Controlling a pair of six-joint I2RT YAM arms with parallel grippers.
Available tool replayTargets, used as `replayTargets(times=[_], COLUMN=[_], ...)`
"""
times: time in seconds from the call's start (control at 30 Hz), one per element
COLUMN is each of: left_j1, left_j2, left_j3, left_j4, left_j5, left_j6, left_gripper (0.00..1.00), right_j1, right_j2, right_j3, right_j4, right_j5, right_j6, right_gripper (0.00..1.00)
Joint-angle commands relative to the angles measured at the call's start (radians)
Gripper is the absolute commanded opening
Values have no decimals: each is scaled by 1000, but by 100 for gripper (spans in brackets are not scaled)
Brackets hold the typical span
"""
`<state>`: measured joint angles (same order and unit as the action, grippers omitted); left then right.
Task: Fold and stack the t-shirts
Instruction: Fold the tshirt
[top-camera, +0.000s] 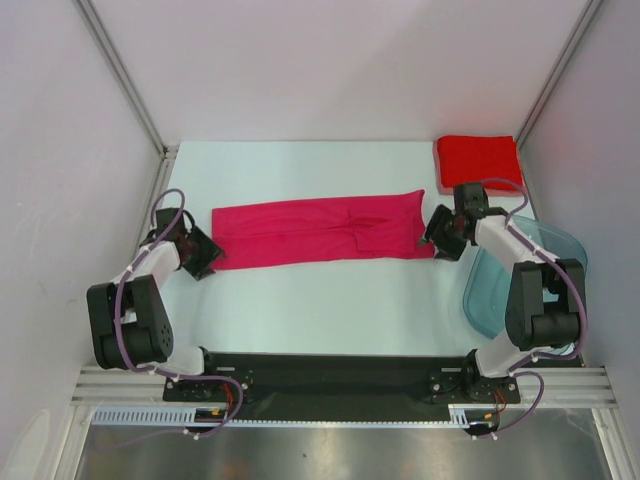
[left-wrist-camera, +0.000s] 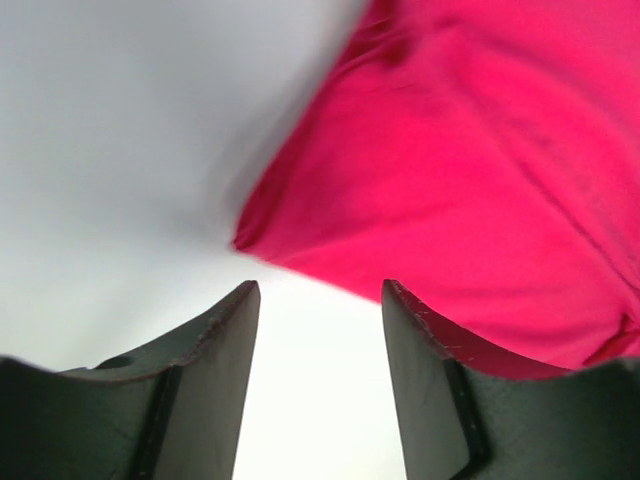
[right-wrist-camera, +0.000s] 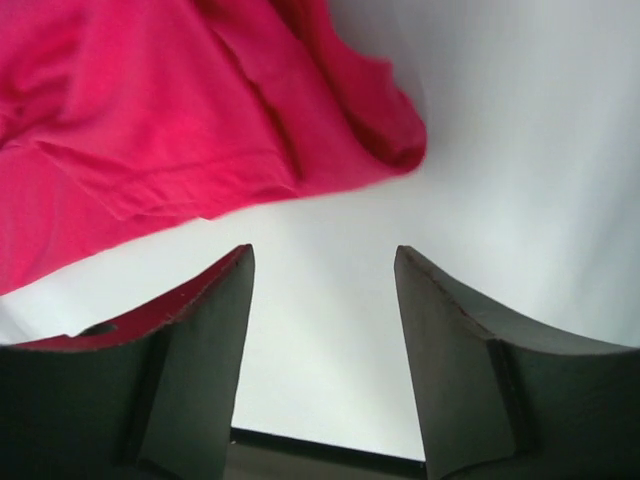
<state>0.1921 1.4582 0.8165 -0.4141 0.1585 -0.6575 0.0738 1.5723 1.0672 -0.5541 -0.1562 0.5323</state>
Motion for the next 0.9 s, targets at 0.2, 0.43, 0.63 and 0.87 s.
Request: replayTargets(times=[0.2, 0.43, 0.63, 0.87], left_j1=[61, 86, 95, 95], left_j2=[-10, 47, 85, 103], left_j3=[-59, -34, -31, -30], left_j4=[14, 31, 49, 64], left_j5=[-2, 3, 10, 16], left_j6=[-54, -53, -45, -39], left_gripper=[61, 58, 52, 13], right_j1=[-31, -40, -46, -46], right_j2=[-46, -5, 32, 38], right_j3=[-122, -139, -156, -161], right_j4=[174, 207, 238, 218], right_j5=[-8, -26, -31, -8], right_j6=[180, 199, 232, 262], right_gripper=[67, 66, 66, 66])
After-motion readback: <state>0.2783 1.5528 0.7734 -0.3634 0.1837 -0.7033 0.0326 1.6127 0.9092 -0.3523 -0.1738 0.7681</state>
